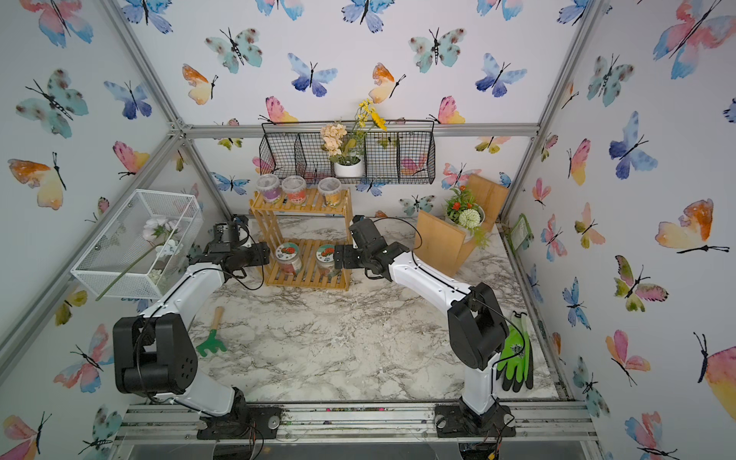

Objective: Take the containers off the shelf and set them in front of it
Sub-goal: Move the shelf to the center of the board.

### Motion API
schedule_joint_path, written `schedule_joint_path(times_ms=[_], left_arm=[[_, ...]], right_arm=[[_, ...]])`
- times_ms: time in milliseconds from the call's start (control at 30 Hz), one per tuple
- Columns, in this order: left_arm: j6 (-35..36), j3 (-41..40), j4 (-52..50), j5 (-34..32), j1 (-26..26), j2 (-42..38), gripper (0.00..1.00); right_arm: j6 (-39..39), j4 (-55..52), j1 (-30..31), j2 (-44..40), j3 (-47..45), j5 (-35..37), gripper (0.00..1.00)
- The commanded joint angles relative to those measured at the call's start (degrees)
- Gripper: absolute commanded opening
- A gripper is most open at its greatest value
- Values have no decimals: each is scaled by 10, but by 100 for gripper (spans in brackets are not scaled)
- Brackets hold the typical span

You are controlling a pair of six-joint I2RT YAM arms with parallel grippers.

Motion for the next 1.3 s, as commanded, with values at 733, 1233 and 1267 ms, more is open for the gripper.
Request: schedule_joint_path(times_ms=[733, 1233, 1267], left_arm=[[-1, 20, -12, 64, -3, 37, 64], [-2, 29, -18, 73, -21, 57, 50], [-2, 28, -18, 72, -23, 57, 50]], right_arm=[[-2, -60, 4, 106, 103, 54, 59], [2, -75, 4, 113, 98, 69, 35], [2, -76, 4, 113, 98, 71, 33]])
